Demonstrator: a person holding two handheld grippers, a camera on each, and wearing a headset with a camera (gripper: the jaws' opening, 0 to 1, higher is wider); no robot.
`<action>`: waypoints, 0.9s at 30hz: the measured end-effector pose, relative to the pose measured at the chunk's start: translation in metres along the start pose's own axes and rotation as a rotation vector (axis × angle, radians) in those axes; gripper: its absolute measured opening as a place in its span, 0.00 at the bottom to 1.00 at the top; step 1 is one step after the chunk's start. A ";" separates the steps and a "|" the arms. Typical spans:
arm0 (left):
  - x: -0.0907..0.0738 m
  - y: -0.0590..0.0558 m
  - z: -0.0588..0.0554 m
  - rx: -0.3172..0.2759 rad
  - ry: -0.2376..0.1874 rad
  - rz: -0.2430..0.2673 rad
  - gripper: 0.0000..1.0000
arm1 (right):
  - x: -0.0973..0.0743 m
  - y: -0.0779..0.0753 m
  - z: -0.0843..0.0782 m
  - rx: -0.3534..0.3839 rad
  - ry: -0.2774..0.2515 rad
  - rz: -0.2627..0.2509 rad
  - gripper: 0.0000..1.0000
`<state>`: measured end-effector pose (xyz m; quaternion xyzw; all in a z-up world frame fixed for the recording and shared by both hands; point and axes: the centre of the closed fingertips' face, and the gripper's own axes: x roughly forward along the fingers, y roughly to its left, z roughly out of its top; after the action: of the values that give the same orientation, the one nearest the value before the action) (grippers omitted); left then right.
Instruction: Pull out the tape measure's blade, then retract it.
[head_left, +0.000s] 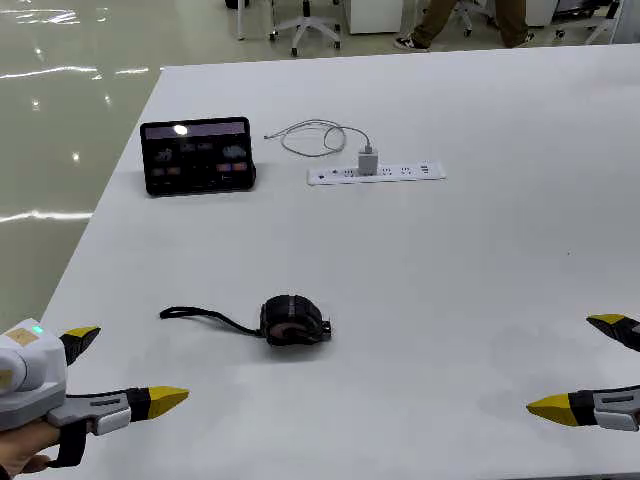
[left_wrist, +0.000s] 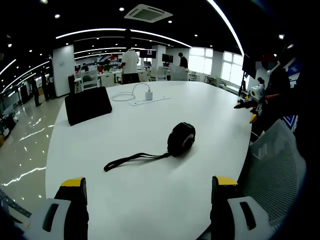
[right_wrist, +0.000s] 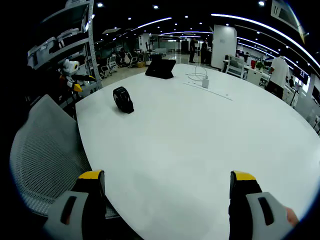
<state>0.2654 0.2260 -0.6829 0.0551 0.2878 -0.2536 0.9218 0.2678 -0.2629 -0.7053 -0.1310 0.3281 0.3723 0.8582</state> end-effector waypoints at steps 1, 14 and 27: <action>0.000 0.000 0.001 -0.002 -0.002 -0.001 1.00 | 0.000 0.000 -0.001 -0.006 0.002 0.001 1.00; 0.000 -0.001 -0.001 -0.004 0.002 -0.004 1.00 | -0.003 -0.001 0.002 -0.014 0.000 -0.006 1.00; 0.007 -0.007 0.011 0.072 -0.020 -0.069 1.00 | 0.001 -0.001 0.011 -0.042 -0.006 0.001 1.00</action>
<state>0.2724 0.2146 -0.6775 0.0758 0.2711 -0.2962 0.9127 0.2742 -0.2576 -0.6982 -0.1477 0.3175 0.3801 0.8561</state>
